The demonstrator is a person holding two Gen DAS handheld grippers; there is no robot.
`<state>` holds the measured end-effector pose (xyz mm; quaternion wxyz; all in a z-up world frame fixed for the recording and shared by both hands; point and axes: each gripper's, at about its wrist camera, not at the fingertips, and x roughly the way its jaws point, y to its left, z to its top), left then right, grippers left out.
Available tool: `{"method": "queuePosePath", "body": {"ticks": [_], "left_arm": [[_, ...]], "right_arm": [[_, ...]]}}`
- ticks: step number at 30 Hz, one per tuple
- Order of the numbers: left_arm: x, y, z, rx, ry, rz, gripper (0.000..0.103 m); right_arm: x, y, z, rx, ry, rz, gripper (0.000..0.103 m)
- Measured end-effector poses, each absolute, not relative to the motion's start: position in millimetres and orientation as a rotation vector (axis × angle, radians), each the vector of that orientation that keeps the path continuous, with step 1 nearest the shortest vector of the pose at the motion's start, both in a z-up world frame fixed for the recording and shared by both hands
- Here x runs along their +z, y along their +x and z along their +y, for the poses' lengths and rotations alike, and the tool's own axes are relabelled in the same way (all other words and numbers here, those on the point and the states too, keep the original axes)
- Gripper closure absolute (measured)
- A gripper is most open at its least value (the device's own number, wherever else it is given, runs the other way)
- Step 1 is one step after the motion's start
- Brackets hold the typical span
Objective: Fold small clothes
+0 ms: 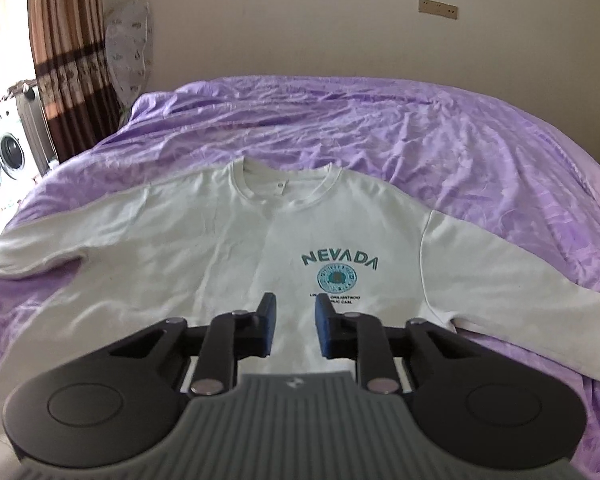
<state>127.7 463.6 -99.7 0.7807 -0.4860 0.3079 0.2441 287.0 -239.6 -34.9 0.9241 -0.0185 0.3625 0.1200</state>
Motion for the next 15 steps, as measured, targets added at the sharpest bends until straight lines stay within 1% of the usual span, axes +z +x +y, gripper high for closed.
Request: {"method": "queuePosePath", "body": {"ticks": [4, 9, 12, 15], "left_arm": [[-43, 140, 419, 0.509, -0.768, 0.585, 0.088], [37, 174, 315, 0.346, -0.391, 0.521, 0.092], [65, 197, 244, 0.216, -0.226, 0.513, 0.092], [72, 222, 172, 0.110, -0.103, 0.517, 0.092]], "right_arm": [[-43, 297, -238, 0.243, -0.040, 0.773, 0.090], [-43, 305, -232, 0.250, -0.055, 0.797, 0.095], [-37, 310, -229, 0.275, -0.044, 0.796, 0.095], [-32, 312, -222, 0.300, -0.034, 0.782, 0.095]]}}
